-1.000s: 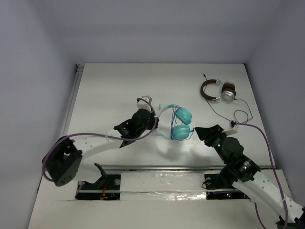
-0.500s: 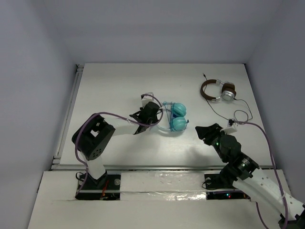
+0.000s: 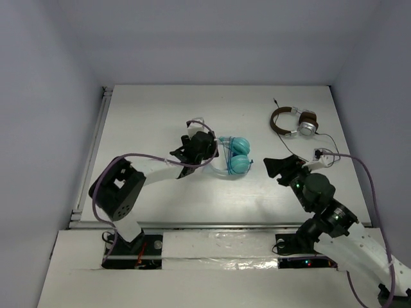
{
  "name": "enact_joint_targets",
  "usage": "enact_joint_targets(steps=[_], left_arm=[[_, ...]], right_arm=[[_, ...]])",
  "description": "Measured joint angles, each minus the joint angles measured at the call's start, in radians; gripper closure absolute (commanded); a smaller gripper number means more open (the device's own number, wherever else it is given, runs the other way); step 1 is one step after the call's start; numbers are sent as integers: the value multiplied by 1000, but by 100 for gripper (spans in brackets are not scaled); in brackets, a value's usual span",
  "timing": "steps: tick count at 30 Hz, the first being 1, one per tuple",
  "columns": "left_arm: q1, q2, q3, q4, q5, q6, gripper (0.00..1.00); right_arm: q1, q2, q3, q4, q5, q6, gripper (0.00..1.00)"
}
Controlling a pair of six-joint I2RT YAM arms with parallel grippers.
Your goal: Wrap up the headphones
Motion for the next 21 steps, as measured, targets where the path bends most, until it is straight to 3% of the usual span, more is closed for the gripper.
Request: enact_joint_targets(steps=[1, 5, 6, 7, 8, 10, 16, 21], left_arm=[[0, -32, -13, -8, 0, 2, 24], [0, -225, -103, -29, 2, 2, 22], [0, -288, -131, -36, 7, 3, 22], [0, -356, -159, -42, 9, 3, 17], [-3, -430, -185, -50, 14, 7, 5], [-6, -564, -219, -71, 22, 15, 1], [-15, -933, -218, -173, 41, 45, 1], [-15, -1069, -154, -307, 38, 63, 1]], right_arm=[[0, 1, 27, -5, 1, -8, 14], [0, 16, 152, -39, 14, -55, 14], [0, 22, 190, -50, 22, -68, 3], [0, 26, 219, -58, 28, -79, 0], [0, 29, 246, -64, 33, -95, 0], [0, 33, 296, -77, 39, -124, 0], [0, 16, 388, -135, 40, -195, 0], [0, -85, 395, -173, 52, -216, 0]])
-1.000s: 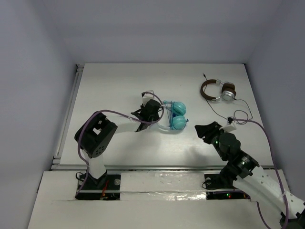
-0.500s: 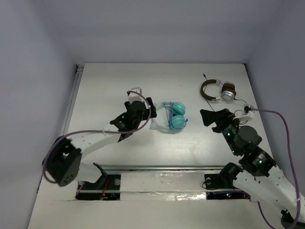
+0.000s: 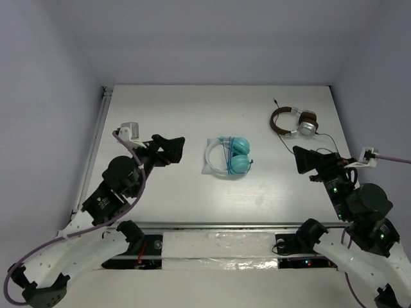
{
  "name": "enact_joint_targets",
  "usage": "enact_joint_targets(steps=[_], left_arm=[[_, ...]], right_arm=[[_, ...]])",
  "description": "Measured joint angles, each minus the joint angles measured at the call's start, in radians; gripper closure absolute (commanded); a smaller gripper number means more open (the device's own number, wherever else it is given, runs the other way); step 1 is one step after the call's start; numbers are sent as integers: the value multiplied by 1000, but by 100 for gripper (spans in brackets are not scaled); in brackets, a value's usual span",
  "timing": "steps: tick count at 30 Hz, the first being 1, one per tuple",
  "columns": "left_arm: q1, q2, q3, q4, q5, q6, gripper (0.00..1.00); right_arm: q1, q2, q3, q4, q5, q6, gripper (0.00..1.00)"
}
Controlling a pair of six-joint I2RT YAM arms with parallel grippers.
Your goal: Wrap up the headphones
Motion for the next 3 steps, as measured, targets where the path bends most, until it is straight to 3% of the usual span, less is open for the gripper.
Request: enact_joint_targets(steps=[3], left_arm=[[0, -42, 11, -33, 2, 11, 1]], right_arm=[[0, -33, 3, -9, 3, -2, 0]])
